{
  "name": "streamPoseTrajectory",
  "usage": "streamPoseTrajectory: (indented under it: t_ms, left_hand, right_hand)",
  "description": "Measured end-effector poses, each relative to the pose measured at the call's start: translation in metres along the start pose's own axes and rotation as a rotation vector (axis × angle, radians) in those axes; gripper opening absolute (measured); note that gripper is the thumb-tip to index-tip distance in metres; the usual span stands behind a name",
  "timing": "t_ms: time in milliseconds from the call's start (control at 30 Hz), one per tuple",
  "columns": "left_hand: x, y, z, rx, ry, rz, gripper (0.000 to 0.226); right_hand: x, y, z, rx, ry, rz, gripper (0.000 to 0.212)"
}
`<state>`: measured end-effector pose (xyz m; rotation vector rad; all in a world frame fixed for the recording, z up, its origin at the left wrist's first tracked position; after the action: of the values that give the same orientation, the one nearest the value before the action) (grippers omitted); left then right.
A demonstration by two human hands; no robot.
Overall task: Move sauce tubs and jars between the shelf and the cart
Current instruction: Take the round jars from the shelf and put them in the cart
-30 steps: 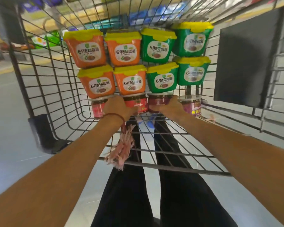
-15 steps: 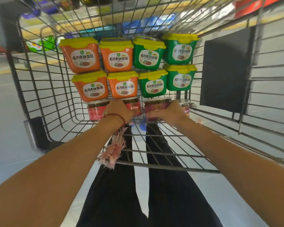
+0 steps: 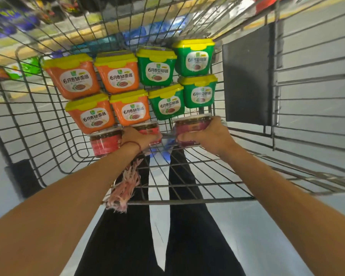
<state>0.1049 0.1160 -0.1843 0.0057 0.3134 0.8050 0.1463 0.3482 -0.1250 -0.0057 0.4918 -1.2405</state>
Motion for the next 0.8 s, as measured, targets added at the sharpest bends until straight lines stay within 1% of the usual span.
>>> streamPoseTrajectory:
  t_ms: [33, 67, 100, 133, 167, 200, 267, 300, 333, 367, 467, 533, 567, 600, 633, 667, 700, 733, 767, 800]
  left_hand:
    - [0.001, -0.002, -0.001, 0.005, 0.020, -0.004, 0.092]
    - [0.000, -0.003, -0.001, 0.009, 0.035, -0.001, 0.088]
    - [0.001, -0.004, -0.001, 0.002, 0.048, -0.004, 0.088]
    - [-0.001, -0.002, 0.003, 0.002, 0.050, -0.007, 0.091]
    - [-0.001, -0.001, 0.004, -0.002, 0.049, -0.008, 0.094]
    - [-0.003, 0.001, 0.006, 0.004, 0.044, -0.006, 0.096]
    - [-0.007, 0.004, 0.013, 0.024, 0.016, -0.016, 0.102]
    - [-0.008, 0.001, 0.013, 0.029, 0.001, -0.020, 0.108]
    - [-0.011, -0.001, 0.014, 0.024, -0.016, -0.035, 0.112]
    - [-0.014, -0.003, 0.018, 0.024, -0.025, -0.050, 0.111]
    - [-0.029, -0.001, 0.038, 0.102, -0.013, -0.054, 0.091]
    - [-0.038, 0.004, 0.059, 0.192, 0.017, 0.015, 0.078]
    - [-0.042, 0.003, 0.071, 0.230, 0.044, 0.058, 0.078]
    - [-0.045, 0.000, 0.079, 0.254, 0.078, 0.102, 0.087]
    - [-0.049, -0.003, 0.090, 0.267, 0.118, 0.145, 0.097]
    - [-0.053, -0.003, 0.107, 0.298, 0.154, 0.195, 0.099]
    - [-0.054, -0.005, 0.124, 0.334, 0.184, 0.243, 0.088]
    - [-0.057, -0.007, 0.141, 0.385, 0.220, 0.284, 0.072]
    - [-0.059, -0.009, 0.157, 0.438, 0.265, 0.311, 0.062]
    - [-0.063, -0.011, 0.173, 0.496, 0.318, 0.340, 0.064]
  right_hand:
    - [-0.001, -0.002, 0.002, -0.006, 0.000, -0.007, 0.119]
    - [-0.003, -0.004, 0.002, -0.025, 0.001, -0.006, 0.101]
    - [-0.003, -0.003, 0.001, -0.041, -0.010, -0.011, 0.079]
    - [-0.003, -0.006, 0.002, -0.051, -0.013, -0.017, 0.065]
    - [-0.003, -0.007, 0.001, -0.071, -0.003, -0.003, 0.062]
    - [-0.002, -0.010, 0.001, -0.087, 0.008, -0.014, 0.069]
    - [0.001, -0.018, 0.006, -0.104, 0.029, -0.028, 0.094]
    - [0.003, -0.021, 0.009, -0.121, 0.027, -0.031, 0.097]
    - [0.003, -0.023, 0.012, -0.127, 0.023, -0.034, 0.096]
    - [0.002, -0.026, 0.016, -0.144, 0.024, -0.041, 0.090]
    - [-0.005, -0.034, 0.036, -0.197, 0.020, -0.052, 0.057]
    - [-0.010, -0.035, 0.051, -0.221, 0.016, -0.086, 0.044]
    - [-0.010, -0.035, 0.056, -0.231, 0.016, -0.115, 0.043]
    - [-0.010, -0.036, 0.064, -0.246, 0.022, -0.141, 0.044]
    - [-0.009, -0.037, 0.072, -0.264, 0.031, -0.167, 0.047]
    - [-0.009, -0.038, 0.081, -0.284, 0.046, -0.183, 0.053]
    - [-0.009, -0.040, 0.090, -0.320, 0.061, -0.202, 0.059]
    - [-0.009, -0.042, 0.101, -0.354, 0.073, -0.217, 0.060]
    - [-0.010, -0.045, 0.113, -0.402, 0.079, -0.234, 0.055]
    - [-0.012, -0.048, 0.125, -0.451, 0.086, -0.247, 0.050]
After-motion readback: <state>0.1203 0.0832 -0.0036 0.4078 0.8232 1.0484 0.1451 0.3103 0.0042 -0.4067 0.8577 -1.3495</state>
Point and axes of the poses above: each hand's wrist, its own z-axis away from the middle knuckle, its own x-axis out of the palm, y = z × x, the point moved 5 cm from there along -z, towards the middle knuckle, and after that the axes turned 3 degrees about -y, right-handed, at the moved point
